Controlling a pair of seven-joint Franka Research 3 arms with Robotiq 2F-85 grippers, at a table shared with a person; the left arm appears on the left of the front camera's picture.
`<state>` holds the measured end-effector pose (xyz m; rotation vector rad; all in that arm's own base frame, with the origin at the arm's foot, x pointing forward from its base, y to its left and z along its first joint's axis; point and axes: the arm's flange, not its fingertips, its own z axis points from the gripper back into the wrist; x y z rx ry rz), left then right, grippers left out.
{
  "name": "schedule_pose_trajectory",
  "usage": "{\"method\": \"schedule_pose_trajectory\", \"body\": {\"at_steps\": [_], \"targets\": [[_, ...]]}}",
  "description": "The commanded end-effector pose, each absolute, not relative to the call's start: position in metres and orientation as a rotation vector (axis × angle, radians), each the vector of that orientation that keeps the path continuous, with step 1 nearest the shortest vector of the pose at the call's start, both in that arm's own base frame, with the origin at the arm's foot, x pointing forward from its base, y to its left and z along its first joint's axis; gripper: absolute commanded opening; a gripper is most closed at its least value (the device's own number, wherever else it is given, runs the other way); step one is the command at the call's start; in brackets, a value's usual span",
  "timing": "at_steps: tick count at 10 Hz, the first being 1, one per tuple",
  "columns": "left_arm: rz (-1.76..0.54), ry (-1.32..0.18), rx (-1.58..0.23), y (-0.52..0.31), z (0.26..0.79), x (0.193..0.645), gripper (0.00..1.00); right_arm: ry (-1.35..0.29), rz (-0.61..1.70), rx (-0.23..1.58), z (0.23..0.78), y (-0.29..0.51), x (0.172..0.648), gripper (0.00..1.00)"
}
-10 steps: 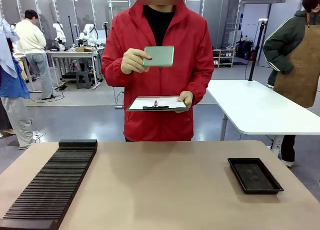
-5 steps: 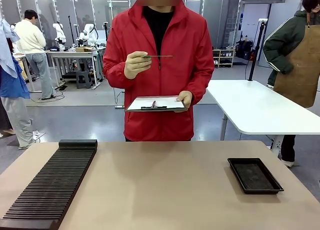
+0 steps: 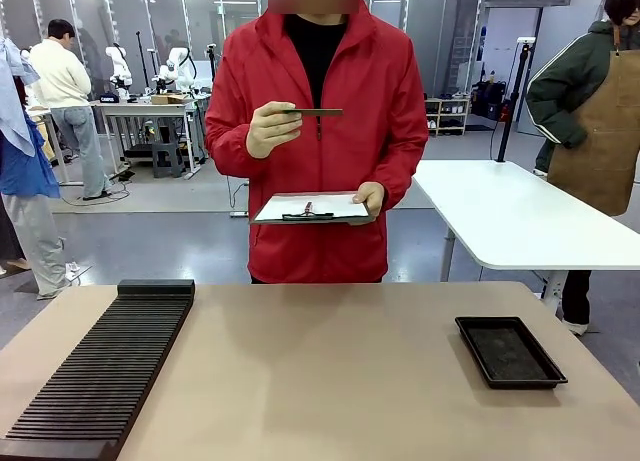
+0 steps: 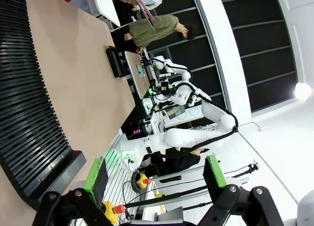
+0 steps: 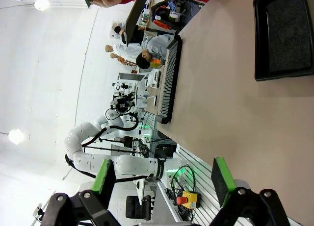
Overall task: Inspect the PCB.
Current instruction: Pick up the Blank PCB that the human is holding.
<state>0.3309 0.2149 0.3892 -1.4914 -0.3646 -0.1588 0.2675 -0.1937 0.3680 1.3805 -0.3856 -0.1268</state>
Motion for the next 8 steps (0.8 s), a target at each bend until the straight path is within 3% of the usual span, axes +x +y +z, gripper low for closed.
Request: {"method": "schedule_pose_trajectory", "body": {"at_steps": [1,8], "targets": [[-0.160,-0.365,-1.489,0.2148,0.3918,0.3305,1.00,-0.393,-0.127,1.390,0.3686,-0.1938,0.2664,1.00],[-0.160,-0.365,-1.489,0.2148,0.3918,0.3305,1.00,-0.393,-0.127,1.390,0.3686,-0.1938,0.2664,1.00]]}}
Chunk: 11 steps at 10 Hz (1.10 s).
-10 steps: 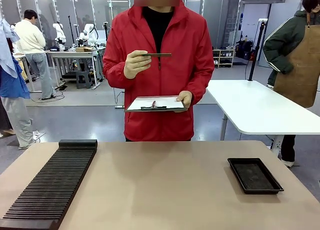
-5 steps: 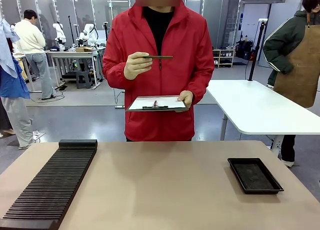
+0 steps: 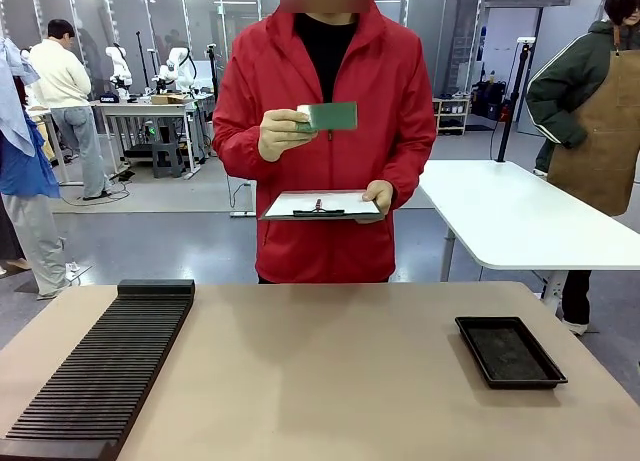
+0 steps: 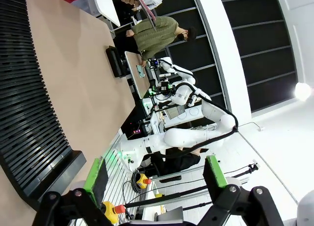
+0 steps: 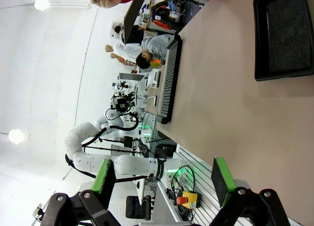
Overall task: Inspect the PCB.
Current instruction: Pick up the Blank PCB that the human is holding.
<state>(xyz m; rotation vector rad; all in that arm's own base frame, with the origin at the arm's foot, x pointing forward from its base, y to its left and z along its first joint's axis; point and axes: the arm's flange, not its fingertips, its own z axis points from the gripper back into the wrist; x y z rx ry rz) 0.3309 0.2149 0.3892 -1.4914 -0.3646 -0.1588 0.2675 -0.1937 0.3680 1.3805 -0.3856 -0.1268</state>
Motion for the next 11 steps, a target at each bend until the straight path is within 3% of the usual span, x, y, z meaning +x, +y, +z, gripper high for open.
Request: {"method": "schedule_pose_trajectory", "body": {"at_steps": [1,11], "targets": [[-0.160,-0.365,-1.489,0.2148,0.3918,0.3305,1.00,-0.393,-0.127,1.390,0.3686,-0.1938,0.2664,1.00],[-0.160,-0.365,-1.489,0.2148,0.3918,0.3305,1.00,-0.393,-0.127,1.390,0.3686,-0.1938,0.2664,1.00]]}}
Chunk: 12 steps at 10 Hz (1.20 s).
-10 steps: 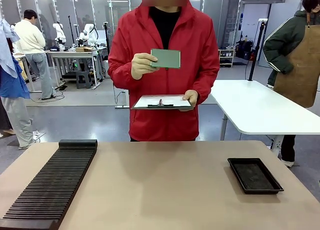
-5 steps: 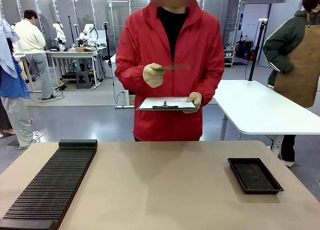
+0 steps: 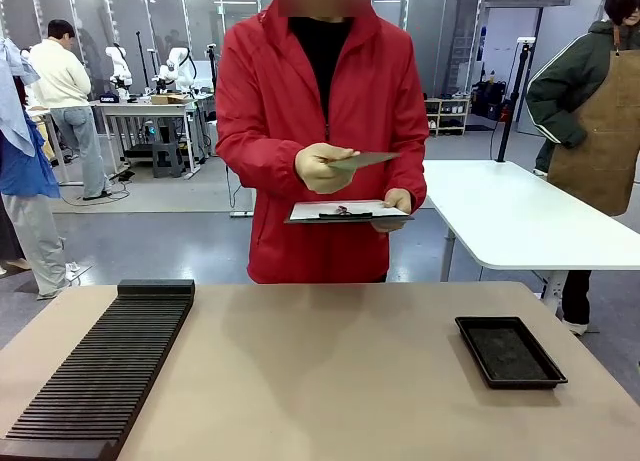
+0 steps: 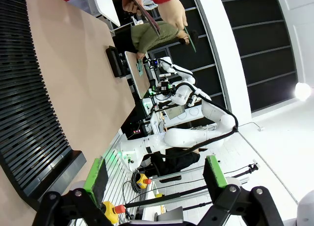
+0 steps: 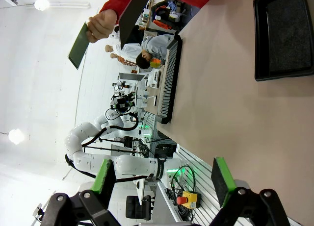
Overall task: Inspect the PCB.
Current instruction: Pick up the Blank PCB that the human is holding.
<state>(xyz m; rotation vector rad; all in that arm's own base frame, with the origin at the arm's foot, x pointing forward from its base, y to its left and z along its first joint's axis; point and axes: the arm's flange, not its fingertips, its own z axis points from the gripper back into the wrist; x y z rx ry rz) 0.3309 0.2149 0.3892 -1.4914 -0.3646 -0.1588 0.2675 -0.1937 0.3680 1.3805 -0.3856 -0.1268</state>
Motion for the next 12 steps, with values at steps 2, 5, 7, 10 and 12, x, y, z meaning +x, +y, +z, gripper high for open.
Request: {"method": "schedule_pose_trajectory", "body": {"at_steps": [2,5,7,10,12], "targets": [[-0.160,-0.365,-1.489,0.215,0.392,0.330,1.00,-0.393,-0.127,1.390,0.369,-0.194,0.266,1.00],[-0.160,-0.365,-1.489,0.215,0.392,0.330,1.00,-0.393,-0.127,1.390,0.369,-0.194,0.266,1.00],[-0.160,-0.365,-1.489,0.215,0.392,0.330,1.00,-0.393,-0.127,1.390,0.369,-0.194,0.266,1.00],[-0.160,-0.365,-1.489,0.215,0.392,0.330,1.00,-0.393,-0.127,1.390,0.369,-0.194,0.266,1.00],[-0.160,-0.365,-1.489,0.215,0.392,0.330,1.00,-0.338,-0.122,1.385,0.380,-0.186,0.271,1.00]]}}
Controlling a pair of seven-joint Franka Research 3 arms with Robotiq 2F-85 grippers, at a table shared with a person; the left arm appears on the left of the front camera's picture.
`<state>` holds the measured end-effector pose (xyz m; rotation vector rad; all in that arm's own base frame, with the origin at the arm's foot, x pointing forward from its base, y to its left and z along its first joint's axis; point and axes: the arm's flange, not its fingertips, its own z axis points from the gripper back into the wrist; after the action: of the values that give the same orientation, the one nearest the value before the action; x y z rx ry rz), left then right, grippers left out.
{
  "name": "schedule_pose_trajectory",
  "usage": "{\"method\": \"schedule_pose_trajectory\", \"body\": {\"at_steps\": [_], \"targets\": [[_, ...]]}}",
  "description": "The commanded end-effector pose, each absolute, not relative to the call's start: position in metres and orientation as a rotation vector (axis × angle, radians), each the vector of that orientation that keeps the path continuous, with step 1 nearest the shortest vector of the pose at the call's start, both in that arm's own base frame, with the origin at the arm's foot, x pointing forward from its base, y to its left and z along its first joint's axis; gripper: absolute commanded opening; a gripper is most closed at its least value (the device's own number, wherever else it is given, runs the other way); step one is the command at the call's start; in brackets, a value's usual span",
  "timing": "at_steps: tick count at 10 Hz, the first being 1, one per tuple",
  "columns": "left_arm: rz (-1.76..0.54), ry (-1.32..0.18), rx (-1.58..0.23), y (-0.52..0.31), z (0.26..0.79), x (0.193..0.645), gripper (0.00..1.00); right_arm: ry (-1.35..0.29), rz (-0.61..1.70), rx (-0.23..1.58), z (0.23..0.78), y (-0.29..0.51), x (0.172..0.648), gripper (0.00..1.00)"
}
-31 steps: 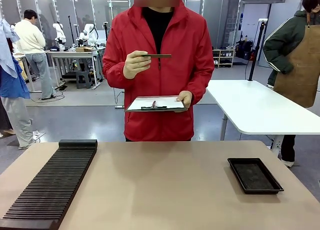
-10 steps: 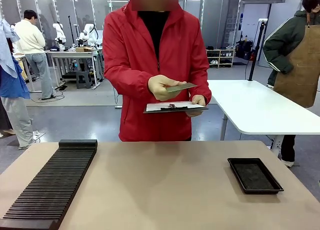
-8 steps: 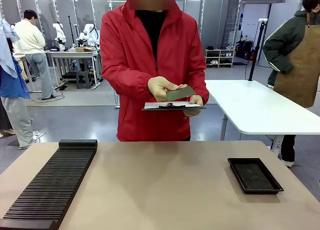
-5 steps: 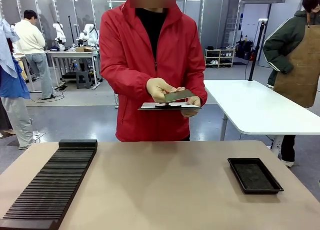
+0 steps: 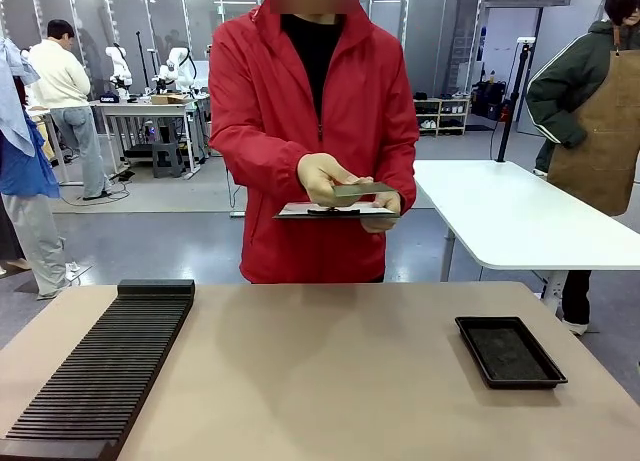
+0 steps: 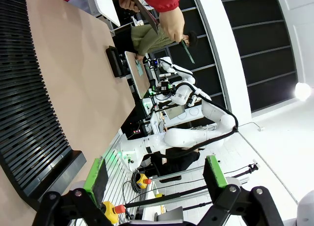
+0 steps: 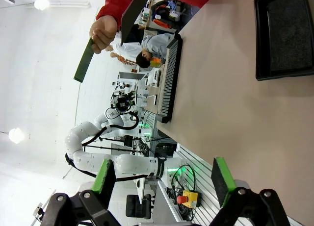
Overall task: Inspect the PCB.
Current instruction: Pick up the Blank PCB that the human is holding.
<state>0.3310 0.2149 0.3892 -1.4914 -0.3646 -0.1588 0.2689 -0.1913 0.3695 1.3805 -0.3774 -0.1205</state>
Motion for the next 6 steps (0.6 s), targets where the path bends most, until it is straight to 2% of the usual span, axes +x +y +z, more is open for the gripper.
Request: {"method": "schedule_pose_trajectory", "body": {"at_steps": [1,6], "targets": [[-0.160,-0.365,-1.489,0.215,0.392,0.330,1.00,-0.274,-0.146,1.427,0.396,-0.175,0.278,1.00],[-0.160,-0.365,-1.489,0.215,0.392,0.330,1.00,-0.043,-0.214,1.499,0.447,-0.102,0.323,1.00]]}}
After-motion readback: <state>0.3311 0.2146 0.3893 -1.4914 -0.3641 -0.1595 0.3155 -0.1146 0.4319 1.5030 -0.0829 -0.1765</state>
